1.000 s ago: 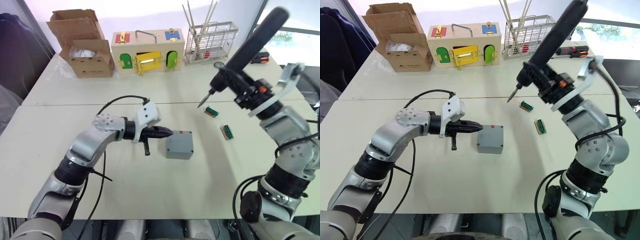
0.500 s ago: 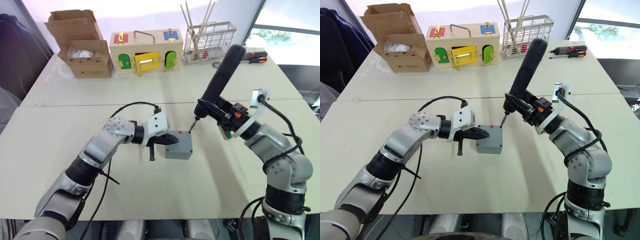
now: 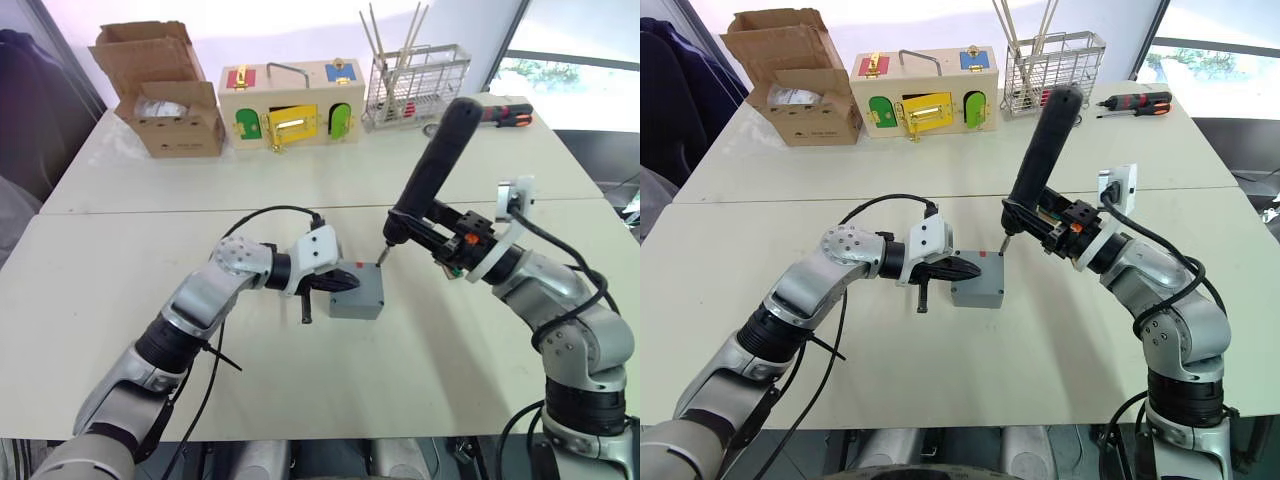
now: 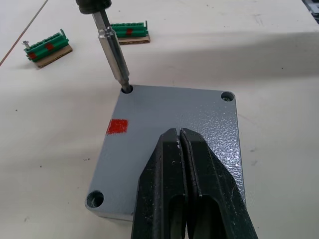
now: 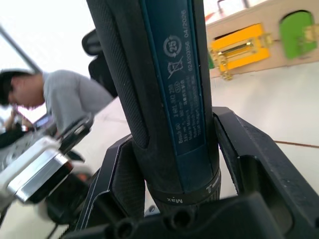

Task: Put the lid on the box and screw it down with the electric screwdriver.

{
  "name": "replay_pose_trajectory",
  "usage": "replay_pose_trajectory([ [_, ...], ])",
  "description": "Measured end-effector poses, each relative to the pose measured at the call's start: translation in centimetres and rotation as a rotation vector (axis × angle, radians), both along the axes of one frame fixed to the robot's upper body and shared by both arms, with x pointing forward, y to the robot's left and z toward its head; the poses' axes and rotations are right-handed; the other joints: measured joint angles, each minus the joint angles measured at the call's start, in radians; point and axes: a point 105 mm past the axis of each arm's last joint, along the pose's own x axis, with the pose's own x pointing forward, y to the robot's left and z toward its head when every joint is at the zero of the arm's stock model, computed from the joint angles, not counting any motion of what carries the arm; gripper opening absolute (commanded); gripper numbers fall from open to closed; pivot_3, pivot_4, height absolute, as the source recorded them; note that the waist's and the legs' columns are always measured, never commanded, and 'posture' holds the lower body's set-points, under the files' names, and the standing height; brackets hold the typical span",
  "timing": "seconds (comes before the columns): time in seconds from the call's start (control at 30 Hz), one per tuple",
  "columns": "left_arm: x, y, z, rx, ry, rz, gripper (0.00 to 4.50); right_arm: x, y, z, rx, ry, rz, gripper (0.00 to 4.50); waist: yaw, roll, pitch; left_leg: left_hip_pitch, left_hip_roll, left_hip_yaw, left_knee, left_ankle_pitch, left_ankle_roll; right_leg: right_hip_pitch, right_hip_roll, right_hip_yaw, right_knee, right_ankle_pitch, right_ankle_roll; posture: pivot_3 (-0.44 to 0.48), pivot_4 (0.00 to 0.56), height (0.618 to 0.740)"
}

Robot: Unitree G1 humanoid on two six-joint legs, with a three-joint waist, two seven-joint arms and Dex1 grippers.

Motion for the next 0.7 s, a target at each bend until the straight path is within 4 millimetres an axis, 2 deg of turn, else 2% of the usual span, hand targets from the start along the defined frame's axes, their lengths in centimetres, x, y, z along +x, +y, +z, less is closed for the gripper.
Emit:
replay_pose_trajectory([
  [0.13, -0.1, 0.1, -0.3, 0.006, 0.007, 0.005, 0.00, -0.4, 0.9, -0.5, -0.054, -0.028, 0.032, 1.87, 0.000, -0.006, -0.007, 0.002, 0.001, 0.000, 0.000, -0.001, 0.001, 0.002, 0.001, 0.000, 0.000, 0.000, 0.000, 0.000, 0.150, 0.730],
  [0.4, -0.1, 0.3, -0.7, 0.011, 0.014, 0.014, 0.00, -0.1, 0.8, -1.2, -0.049, -0.039, 0.025, 1.87, 0.001, -0.008, -0.015, 0.006, 0.002, 0.000, -0.001, -0.002, 0.004, 0.006, 0.001, 0.000, -0.002, 0.000, 0.000, 0.000, 0.150, 0.730],
  [0.47, -0.2, 0.4, -0.9, 0.014, 0.014, 0.019, 0.00, 0.2, 0.6, -1.5, -0.027, -0.030, 0.016, 1.87, 0.001, -0.008, -0.015, 0.013, 0.002, 0.000, -0.003, -0.004, 0.007, 0.013, 0.001, 0.000, -0.004, 0.000, 0.000, 0.000, 0.150, 0.730],
  [0.53, -0.2, 0.4, -1.1, 0.017, 0.020, 0.024, 0.00, 0.5, 0.5, -1.8, -0.002, -0.023, 0.006, 1.87, 0.003, -0.008, -0.016, 0.023, 0.002, 0.000, -0.012, -0.005, 0.008, 0.025, 0.002, 0.000, -0.016, -0.001, 0.000, 0.000, 0.150, 0.730],
  [0.7, -0.2, 0.5, -1.2, 0.024, 0.013, 0.033, 0.00, 0.7, 0.4, -1.9, 0.012, -0.025, 0.004, 1.87, 0.003, -0.008, -0.016, 0.032, 0.002, -0.001, -0.015, -0.006, 0.009, 0.033, 0.002, 0.000, -0.018, -0.001, 0.000, 0.000, 0.150, 0.730],
])
